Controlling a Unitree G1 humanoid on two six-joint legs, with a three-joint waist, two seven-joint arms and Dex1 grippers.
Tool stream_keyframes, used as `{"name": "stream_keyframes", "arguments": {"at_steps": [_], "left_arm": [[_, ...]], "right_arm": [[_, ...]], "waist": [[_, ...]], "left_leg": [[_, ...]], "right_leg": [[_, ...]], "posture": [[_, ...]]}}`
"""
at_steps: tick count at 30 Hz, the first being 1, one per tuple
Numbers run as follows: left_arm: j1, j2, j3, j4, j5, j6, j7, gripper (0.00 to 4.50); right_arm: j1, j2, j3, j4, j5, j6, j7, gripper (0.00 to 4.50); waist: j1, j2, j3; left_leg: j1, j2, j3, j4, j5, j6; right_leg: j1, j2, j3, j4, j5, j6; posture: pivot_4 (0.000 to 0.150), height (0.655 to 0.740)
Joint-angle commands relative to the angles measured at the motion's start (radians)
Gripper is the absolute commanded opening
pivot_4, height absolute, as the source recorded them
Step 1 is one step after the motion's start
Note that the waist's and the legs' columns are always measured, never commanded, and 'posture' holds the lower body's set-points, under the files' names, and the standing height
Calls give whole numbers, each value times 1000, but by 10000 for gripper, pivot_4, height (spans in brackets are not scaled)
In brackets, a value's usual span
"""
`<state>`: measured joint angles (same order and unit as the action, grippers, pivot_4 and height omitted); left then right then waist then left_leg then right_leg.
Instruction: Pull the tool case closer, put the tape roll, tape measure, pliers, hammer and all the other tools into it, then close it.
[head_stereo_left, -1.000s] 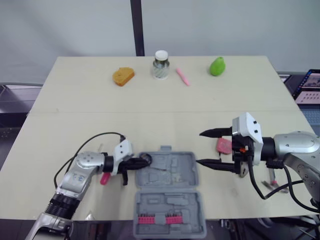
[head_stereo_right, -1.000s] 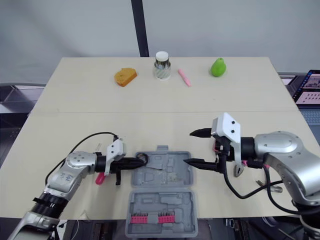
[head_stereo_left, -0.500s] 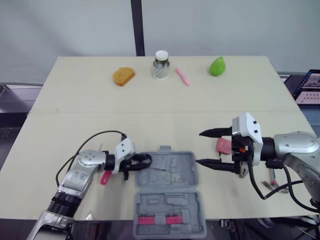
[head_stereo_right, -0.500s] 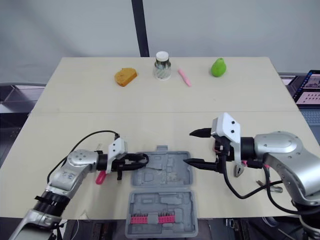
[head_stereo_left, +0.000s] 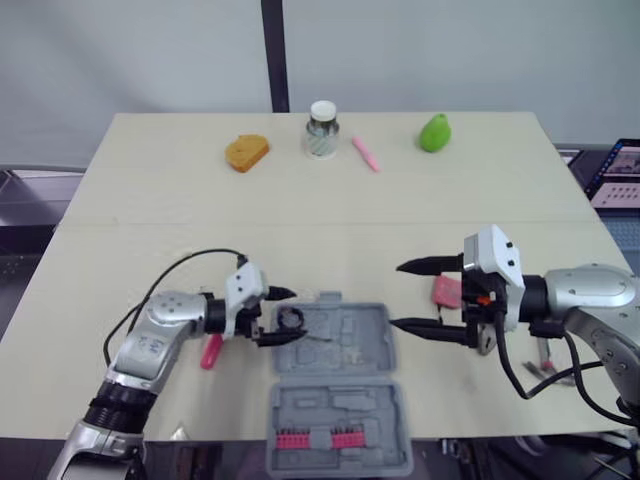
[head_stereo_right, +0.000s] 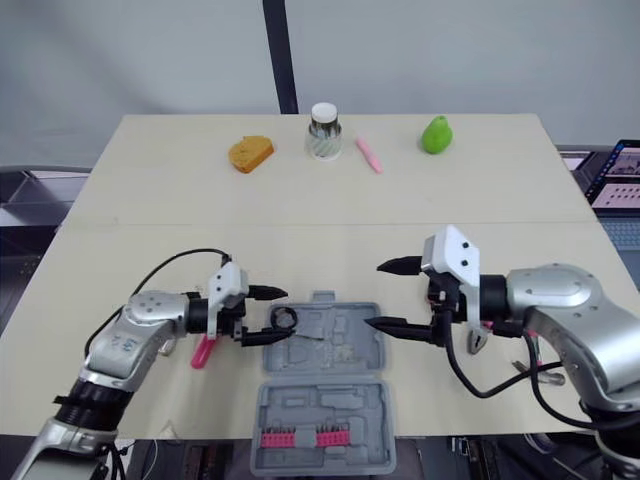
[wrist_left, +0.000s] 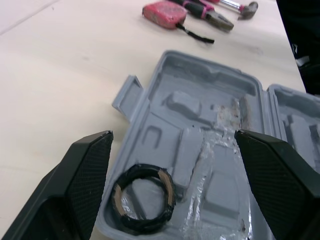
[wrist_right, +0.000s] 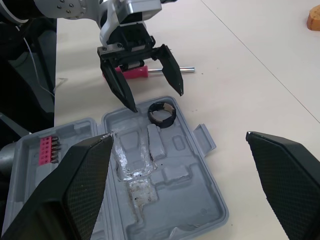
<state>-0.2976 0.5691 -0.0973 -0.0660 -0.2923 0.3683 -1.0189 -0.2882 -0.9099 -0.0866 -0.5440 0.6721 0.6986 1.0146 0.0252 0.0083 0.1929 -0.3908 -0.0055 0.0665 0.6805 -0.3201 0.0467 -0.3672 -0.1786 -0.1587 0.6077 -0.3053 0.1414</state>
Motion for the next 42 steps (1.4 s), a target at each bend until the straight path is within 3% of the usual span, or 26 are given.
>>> {"name": "stream_keyframes", "arguments": {"at_steps": [1, 3, 5, 19, 42], "left_arm": [[44, -24, 45, 21, -29, -52, 19, 36143], [64, -36, 42, 44, -11, -83, 28, 29549], [74, -45, 29, 66, 11, -101, 41, 18615], [63, -127, 23, 197, 58, -260, 107, 18615], [64, -91, -40, 216, 148, -304, 113, 18615]], "right_arm": [[-10, 3, -22, -7, 13, -20, 0, 45000], [-14, 3, -21, -2, 12, -21, 2, 45000], [-19, 2, -20, 3, 11, -23, 6, 45000], [-54, -4, -4, 24, 4, -20, 25, 45000], [-48, -5, -9, 7, 10, -5, 16, 45000]], "waist": [[0, 0, 0], [0, 0, 0], [0, 0, 0], [1, 0, 0], [0, 0, 0]], "left_leg": [[0, 0, 0, 0, 0, 0], [0, 0, 0, 0, 0, 0], [0, 0, 0, 0, 0, 0], [0, 0, 0, 0, 0, 1], [0, 0, 0, 0, 0, 1]], "right_leg": [[0, 0, 0, 0, 0, 0], [0, 0, 0, 0, 0, 0], [0, 0, 0, 0, 0, 0], [0, 0, 0, -1, 0, 0], [1, 0, 0, -1, 0, 0]], "posture": [[1500, 7400], [1500, 7400], [1500, 7400], [1500, 7400], [1500, 7400]]}}
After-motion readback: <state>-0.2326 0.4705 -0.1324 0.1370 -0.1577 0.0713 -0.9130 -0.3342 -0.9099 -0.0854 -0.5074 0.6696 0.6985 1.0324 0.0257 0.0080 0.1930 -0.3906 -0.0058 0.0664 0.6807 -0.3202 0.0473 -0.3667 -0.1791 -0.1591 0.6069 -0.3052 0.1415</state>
